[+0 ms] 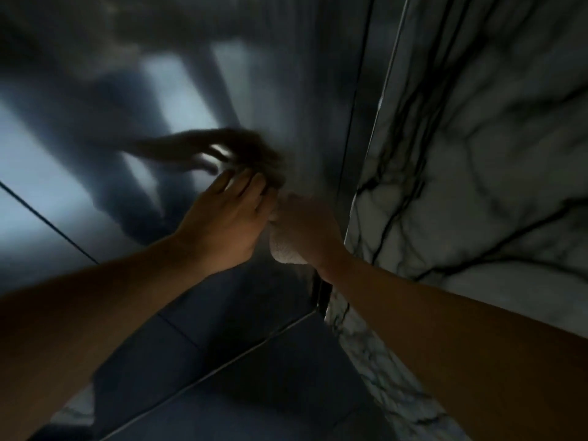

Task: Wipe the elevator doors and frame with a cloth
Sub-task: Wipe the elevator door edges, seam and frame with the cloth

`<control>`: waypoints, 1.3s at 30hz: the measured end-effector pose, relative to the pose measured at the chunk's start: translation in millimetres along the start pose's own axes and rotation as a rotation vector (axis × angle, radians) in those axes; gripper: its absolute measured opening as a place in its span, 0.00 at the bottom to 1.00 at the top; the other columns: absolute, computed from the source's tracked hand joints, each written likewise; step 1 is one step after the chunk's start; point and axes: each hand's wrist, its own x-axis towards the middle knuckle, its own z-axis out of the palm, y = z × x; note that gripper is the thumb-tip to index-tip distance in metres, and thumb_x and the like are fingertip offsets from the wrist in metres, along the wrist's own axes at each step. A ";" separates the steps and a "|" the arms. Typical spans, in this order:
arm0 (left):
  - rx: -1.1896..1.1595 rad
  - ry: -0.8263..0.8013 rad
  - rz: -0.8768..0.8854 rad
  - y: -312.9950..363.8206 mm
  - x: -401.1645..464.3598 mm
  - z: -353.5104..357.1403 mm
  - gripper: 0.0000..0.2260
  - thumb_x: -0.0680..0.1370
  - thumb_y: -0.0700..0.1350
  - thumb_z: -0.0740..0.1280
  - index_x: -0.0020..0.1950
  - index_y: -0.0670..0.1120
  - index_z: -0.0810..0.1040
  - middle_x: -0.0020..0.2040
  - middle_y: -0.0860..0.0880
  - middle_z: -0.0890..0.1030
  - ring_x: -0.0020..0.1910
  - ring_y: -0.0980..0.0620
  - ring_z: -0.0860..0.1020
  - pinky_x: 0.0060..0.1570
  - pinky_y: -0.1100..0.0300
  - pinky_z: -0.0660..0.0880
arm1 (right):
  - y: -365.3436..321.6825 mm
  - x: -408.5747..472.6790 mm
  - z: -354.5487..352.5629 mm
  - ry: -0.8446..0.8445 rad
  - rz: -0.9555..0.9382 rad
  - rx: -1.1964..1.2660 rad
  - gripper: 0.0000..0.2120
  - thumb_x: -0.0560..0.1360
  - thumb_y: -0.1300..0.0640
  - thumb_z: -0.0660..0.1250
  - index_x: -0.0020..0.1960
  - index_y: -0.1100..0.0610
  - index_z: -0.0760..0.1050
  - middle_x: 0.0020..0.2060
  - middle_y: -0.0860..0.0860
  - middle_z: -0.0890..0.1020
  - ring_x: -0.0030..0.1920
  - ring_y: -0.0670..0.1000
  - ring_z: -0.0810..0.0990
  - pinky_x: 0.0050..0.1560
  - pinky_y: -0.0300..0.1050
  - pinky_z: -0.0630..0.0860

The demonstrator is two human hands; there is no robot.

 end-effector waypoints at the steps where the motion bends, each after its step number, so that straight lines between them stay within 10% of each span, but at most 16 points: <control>1: 0.012 0.017 0.001 -16.7 10.2 -26.7 0.24 0.69 0.43 0.57 0.64 0.38 0.73 0.60 0.35 0.74 0.60 0.35 0.72 0.61 0.42 0.68 | -32.1 6.8 -5.3 0.003 -0.030 -0.012 0.03 0.72 0.57 0.71 0.40 0.53 0.81 0.31 0.43 0.80 0.31 0.34 0.77 0.32 0.25 0.68; 12: 0.270 0.246 -0.039 -178.8 83.9 -295.2 0.26 0.71 0.50 0.53 0.65 0.40 0.70 0.63 0.35 0.74 0.65 0.35 0.71 0.67 0.40 0.65 | -329.9 48.4 -47.0 -0.083 -0.233 -0.133 0.08 0.71 0.45 0.69 0.40 0.49 0.81 0.36 0.45 0.84 0.36 0.41 0.82 0.35 0.32 0.75; 21: 0.414 0.309 -0.233 -277.1 70.7 -497.0 0.24 0.74 0.52 0.56 0.66 0.40 0.71 0.61 0.38 0.75 0.62 0.36 0.72 0.64 0.42 0.67 | -574.1 42.9 -52.2 -0.190 -0.568 0.009 0.08 0.73 0.59 0.69 0.38 0.48 0.82 0.32 0.40 0.84 0.35 0.38 0.81 0.35 0.29 0.74; 28: 0.521 0.450 -0.483 -341.6 36.5 -645.9 0.29 0.73 0.56 0.52 0.66 0.39 0.71 0.63 0.36 0.74 0.62 0.36 0.72 0.61 0.42 0.68 | -740.7 12.1 -31.0 -0.093 -0.886 0.045 0.06 0.72 0.56 0.70 0.43 0.57 0.84 0.40 0.53 0.85 0.45 0.52 0.83 0.53 0.53 0.77; 35: 0.521 0.615 -0.740 -404.5 -11.2 -736.4 0.22 0.70 0.50 0.64 0.62 0.41 0.71 0.58 0.38 0.73 0.58 0.37 0.72 0.56 0.44 0.70 | -854.0 -15.7 3.5 -0.025 -1.156 0.191 0.07 0.69 0.63 0.69 0.46 0.58 0.83 0.37 0.46 0.83 0.38 0.42 0.80 0.41 0.27 0.72; 39: 0.520 0.673 -0.761 -434.7 -23.3 -755.7 0.23 0.72 0.52 0.62 0.63 0.42 0.71 0.60 0.39 0.73 0.60 0.37 0.71 0.57 0.44 0.70 | -905.4 -12.0 27.8 0.153 -1.200 0.095 0.08 0.71 0.57 0.68 0.50 0.54 0.80 0.47 0.53 0.81 0.55 0.53 0.75 0.55 0.37 0.68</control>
